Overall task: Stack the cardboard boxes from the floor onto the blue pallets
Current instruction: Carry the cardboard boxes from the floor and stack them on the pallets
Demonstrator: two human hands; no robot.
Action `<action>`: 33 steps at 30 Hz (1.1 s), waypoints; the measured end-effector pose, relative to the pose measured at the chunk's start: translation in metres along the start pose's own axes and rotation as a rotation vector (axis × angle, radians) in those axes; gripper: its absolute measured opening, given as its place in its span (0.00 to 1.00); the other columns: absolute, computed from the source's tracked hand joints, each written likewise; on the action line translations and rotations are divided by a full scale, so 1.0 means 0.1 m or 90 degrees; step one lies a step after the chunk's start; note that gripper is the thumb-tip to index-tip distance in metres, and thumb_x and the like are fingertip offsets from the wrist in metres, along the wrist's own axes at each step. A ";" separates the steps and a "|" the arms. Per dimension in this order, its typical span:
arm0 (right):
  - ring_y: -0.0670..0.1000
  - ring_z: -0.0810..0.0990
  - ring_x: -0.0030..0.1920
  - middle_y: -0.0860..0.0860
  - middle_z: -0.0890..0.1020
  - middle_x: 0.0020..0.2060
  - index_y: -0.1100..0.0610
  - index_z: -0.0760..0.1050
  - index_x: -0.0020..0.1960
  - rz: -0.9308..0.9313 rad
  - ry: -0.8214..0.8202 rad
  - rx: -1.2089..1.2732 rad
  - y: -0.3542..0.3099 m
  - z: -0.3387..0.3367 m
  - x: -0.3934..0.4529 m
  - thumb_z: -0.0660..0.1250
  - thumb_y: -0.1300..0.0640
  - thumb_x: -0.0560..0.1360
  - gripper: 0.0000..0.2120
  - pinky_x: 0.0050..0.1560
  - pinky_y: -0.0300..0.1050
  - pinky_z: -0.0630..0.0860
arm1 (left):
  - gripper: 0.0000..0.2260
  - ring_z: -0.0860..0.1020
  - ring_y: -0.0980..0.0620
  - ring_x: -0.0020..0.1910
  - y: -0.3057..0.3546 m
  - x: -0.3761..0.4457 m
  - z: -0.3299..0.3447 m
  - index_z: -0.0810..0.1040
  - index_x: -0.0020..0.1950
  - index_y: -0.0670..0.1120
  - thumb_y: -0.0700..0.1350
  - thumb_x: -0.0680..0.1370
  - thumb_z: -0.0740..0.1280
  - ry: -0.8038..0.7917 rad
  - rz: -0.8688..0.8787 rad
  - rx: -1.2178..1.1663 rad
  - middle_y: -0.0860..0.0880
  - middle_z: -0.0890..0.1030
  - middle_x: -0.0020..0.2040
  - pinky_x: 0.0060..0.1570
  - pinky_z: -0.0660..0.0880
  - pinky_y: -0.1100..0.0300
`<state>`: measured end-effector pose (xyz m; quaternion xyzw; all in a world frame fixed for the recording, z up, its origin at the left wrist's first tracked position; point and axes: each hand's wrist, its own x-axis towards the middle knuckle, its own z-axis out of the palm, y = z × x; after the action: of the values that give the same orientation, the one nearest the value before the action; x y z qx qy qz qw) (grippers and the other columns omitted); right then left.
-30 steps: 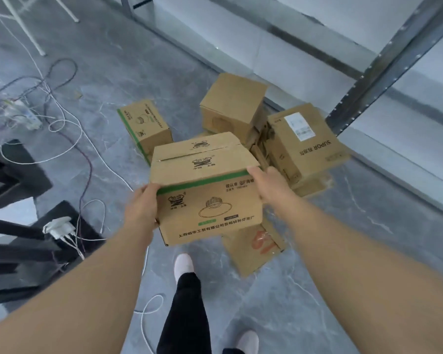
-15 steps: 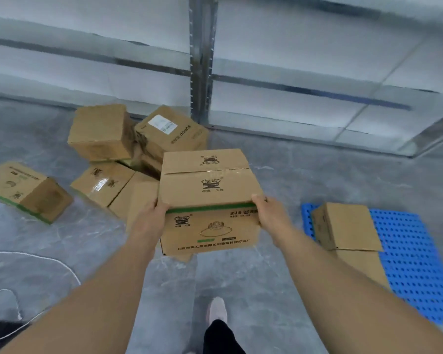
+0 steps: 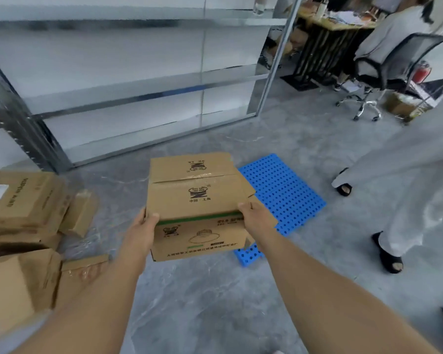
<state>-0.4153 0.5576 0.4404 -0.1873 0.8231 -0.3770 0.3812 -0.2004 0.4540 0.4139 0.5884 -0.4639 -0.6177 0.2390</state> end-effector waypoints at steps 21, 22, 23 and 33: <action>0.51 0.72 0.37 0.54 0.74 0.39 0.59 0.71 0.48 0.039 0.128 0.074 1.29 -3.51 0.97 0.57 0.55 0.77 0.08 0.33 0.44 0.66 | 0.20 0.70 0.52 0.52 0.28 -0.81 3.94 0.64 0.72 0.53 0.47 0.80 0.59 -0.074 0.004 0.033 0.54 0.71 0.53 0.52 0.68 0.54; 0.50 0.72 0.36 0.53 0.74 0.39 0.58 0.71 0.48 0.040 0.131 0.087 1.31 -3.57 1.03 0.58 0.55 0.77 0.08 0.32 0.44 0.66 | 0.20 0.70 0.53 0.51 0.30 -0.79 4.03 0.64 0.72 0.53 0.46 0.80 0.59 -0.074 0.011 0.032 0.56 0.70 0.50 0.51 0.67 0.55; 0.50 0.72 0.37 0.53 0.74 0.40 0.58 0.72 0.49 0.041 0.137 0.100 1.32 -3.63 1.10 0.58 0.55 0.77 0.08 0.33 0.44 0.66 | 0.20 0.71 0.54 0.50 0.32 -0.76 4.12 0.64 0.72 0.53 0.46 0.80 0.59 -0.079 0.018 0.031 0.58 0.70 0.47 0.51 0.66 0.55; 0.51 0.72 0.40 0.52 0.74 0.41 0.56 0.70 0.49 0.059 0.176 0.106 1.21 -4.23 2.13 0.58 0.56 0.78 0.05 0.38 0.45 0.68 | 0.09 0.73 0.55 0.51 0.56 -0.04 5.12 0.72 0.58 0.59 0.49 0.79 0.59 -0.119 0.022 0.065 0.55 0.75 0.54 0.46 0.69 0.60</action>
<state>-0.8787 0.7108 0.4241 -0.0630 0.8416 -0.4478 0.2954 -0.6996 0.5811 0.4007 0.5315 -0.5254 -0.6410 0.1751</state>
